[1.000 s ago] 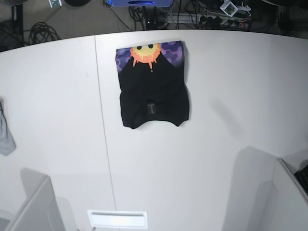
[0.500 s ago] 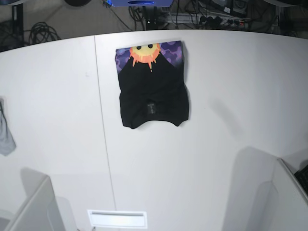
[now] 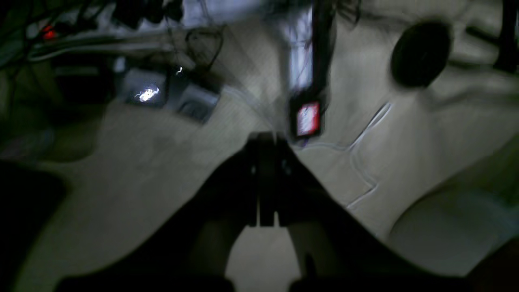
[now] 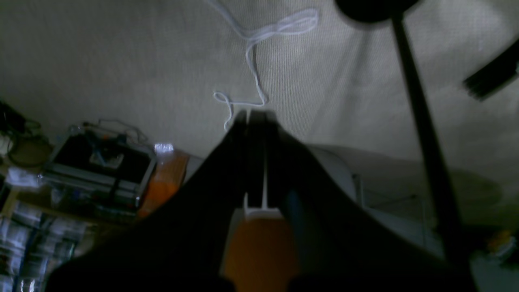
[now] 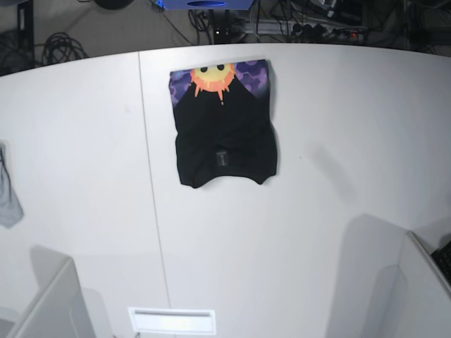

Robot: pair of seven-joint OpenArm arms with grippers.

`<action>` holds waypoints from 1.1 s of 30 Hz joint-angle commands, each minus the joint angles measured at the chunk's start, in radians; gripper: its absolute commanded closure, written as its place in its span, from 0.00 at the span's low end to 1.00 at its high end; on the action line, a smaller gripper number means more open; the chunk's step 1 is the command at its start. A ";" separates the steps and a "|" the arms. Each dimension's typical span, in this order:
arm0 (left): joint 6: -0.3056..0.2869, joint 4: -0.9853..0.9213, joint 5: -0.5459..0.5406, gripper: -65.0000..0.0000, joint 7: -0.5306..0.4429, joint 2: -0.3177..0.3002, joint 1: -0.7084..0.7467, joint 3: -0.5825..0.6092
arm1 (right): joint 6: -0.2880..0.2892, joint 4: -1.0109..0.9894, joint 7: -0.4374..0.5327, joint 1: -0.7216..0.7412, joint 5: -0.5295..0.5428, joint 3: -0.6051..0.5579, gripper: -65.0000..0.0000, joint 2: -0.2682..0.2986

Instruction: Fold the T-shirt properly

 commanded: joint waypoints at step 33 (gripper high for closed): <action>0.146 -0.025 -0.002 1.00 -0.025 0.043 -0.107 0.232 | 0.000 -0.345 0.341 0.196 -0.001 0.129 1.00 -0.158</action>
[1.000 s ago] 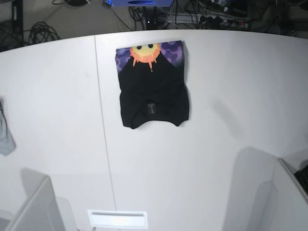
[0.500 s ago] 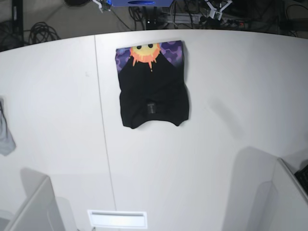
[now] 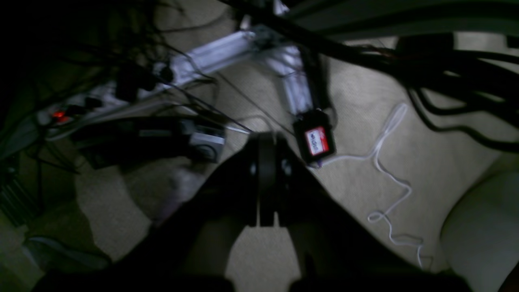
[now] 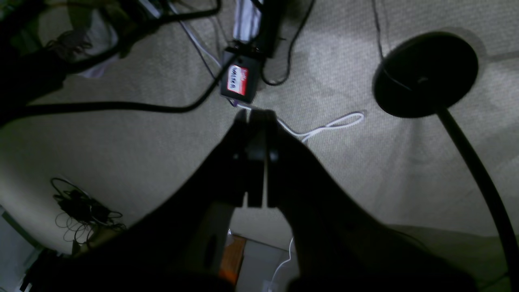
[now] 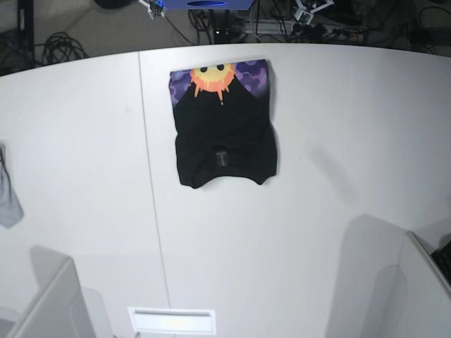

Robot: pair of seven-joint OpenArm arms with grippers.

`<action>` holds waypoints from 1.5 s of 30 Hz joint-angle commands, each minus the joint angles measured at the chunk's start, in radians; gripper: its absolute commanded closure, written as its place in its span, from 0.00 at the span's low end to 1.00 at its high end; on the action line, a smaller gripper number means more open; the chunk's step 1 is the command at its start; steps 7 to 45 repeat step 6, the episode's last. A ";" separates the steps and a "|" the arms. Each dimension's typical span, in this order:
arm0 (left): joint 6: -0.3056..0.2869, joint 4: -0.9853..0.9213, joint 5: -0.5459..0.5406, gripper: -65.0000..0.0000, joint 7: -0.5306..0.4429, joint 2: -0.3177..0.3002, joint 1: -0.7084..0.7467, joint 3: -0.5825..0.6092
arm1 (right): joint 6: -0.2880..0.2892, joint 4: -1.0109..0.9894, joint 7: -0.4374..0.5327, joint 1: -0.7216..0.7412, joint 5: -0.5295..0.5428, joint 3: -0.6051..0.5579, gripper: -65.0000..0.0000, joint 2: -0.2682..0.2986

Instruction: Fold the T-shirt properly

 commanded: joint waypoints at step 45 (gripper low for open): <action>-0.003 -0.001 0.009 1.00 -0.006 -0.002 -0.014 0.003 | 0.001 0.002 0.005 -0.008 0.001 0.002 1.00 0.010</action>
